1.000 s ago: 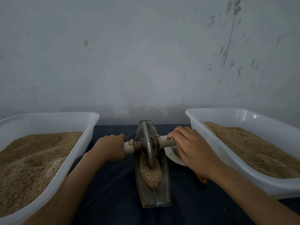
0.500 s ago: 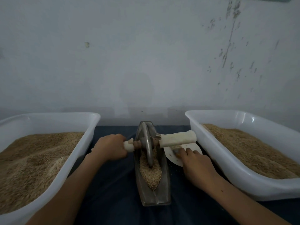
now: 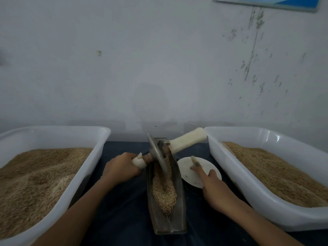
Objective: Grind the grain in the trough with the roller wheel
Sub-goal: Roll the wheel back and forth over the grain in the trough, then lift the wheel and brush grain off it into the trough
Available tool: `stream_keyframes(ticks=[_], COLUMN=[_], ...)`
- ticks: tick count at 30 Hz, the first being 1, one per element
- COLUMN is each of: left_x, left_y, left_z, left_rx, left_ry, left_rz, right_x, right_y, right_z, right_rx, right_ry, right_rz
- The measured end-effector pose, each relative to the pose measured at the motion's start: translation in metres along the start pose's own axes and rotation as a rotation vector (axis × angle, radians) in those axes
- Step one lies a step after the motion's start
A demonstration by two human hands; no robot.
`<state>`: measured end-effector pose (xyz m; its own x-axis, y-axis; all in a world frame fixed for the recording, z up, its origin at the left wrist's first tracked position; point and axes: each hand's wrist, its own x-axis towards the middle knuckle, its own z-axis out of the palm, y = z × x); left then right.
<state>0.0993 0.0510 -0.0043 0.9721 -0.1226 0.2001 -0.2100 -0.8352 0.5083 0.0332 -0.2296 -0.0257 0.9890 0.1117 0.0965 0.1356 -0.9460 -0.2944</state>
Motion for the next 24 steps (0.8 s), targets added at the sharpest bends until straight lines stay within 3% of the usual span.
stream_keyframes(ticks=[4,7,11,13,17,22,24], left_x=[0.004,0.004,0.003,0.003,0.002,0.001,0.001], left_y=[0.002,0.004,0.005,0.006,0.008,0.008,0.007], left_z=[-0.003,-0.005,-0.004,-0.004,-0.003,-0.001,0.000], left_rx=[-0.158,-0.230,-0.286,-0.270,-0.262,-0.366,-0.402], left_ry=[0.097,0.168,0.169,0.172,0.161,0.134,0.139], left_rz=[-0.068,-0.093,-0.091,-0.083,-0.083,-0.114,-0.120], right_x=[0.006,0.006,-0.002,-0.004,-0.003,-0.003,-0.003], right_y=[-0.004,-0.014,-0.019,-0.022,-0.027,-0.038,-0.046], right_z=[-0.010,-0.023,-0.041,-0.045,-0.043,-0.056,-0.063], right_rx=[0.285,0.846,1.259,1.222,0.772,0.719,0.800], right_ry=[0.092,0.058,0.017,0.009,0.344,0.665,0.647], right_rz=[0.057,0.200,-0.013,-0.140,-0.289,-0.505,-0.549])
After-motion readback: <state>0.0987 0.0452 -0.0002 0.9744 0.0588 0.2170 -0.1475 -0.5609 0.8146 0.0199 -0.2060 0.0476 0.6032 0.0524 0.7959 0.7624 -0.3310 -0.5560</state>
